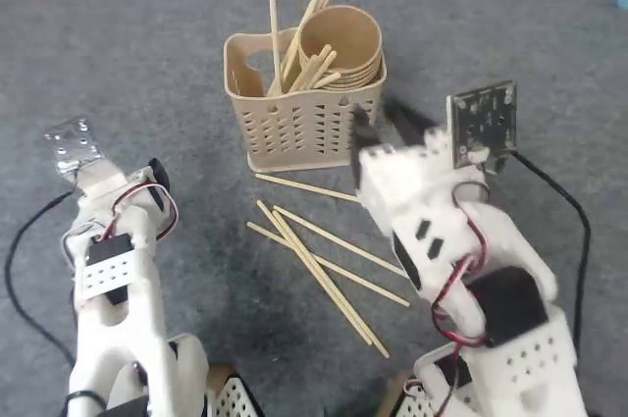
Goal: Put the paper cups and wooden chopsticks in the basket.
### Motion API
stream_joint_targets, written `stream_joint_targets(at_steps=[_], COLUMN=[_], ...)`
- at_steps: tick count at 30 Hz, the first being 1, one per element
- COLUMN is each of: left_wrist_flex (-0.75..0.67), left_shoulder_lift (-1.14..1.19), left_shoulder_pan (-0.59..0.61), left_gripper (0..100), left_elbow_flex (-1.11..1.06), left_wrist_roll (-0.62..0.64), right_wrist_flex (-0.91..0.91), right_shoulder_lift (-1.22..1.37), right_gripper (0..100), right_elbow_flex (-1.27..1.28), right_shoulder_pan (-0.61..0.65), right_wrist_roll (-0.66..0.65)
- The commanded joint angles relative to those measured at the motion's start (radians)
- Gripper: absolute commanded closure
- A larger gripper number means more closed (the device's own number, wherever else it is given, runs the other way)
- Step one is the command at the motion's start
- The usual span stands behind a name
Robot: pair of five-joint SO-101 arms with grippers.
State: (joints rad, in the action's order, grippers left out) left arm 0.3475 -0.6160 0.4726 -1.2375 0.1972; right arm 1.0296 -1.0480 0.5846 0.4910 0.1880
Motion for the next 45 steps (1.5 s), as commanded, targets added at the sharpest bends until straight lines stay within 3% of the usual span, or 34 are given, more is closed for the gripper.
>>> stream_joint_targets(at_steps=[1, 5, 9, 20, 30, 40, 45], left_wrist_flex=[-0.018, 0.006, 0.009, 0.120, 0.387, 0.442, 0.489], left_shoulder_lift=[0.002, 0.002, 0.002, 0.002, 0.120, 0.313, 0.358], left_shoulder_pan=[-0.002, -0.003, -0.021, -0.183, -0.454, -0.606, -0.634], left_gripper=[80, 80, 80, 80, 80, 80, 80], left_elbow_flex=[0.033, 0.035, 0.031, 0.015, 0.136, 0.291, 0.325], left_wrist_roll=[-0.002, -0.002, -0.002, -0.002, 0.060, 0.066, 0.161], right_wrist_flex=[0.203, 0.378, 0.374, -0.242, -0.268, -0.272, -0.274], right_shoulder_lift=[-0.015, 0.056, 0.145, 0.209, 0.209, 0.216, 0.216], right_gripper=[87.6, 87.6, 87.6, 87.9, 87.9, 87.7, 87.6], right_elbow_flex=[-0.015, 0.017, 0.187, 0.713, 0.721, 0.721, 0.721], right_shoulder_pan=[-0.022, -0.012, 0.018, 0.005, -0.012, -0.012, -0.012], right_wrist_roll=[-0.066, -0.227, -0.282, -0.198, -0.195, -0.203, -0.203])
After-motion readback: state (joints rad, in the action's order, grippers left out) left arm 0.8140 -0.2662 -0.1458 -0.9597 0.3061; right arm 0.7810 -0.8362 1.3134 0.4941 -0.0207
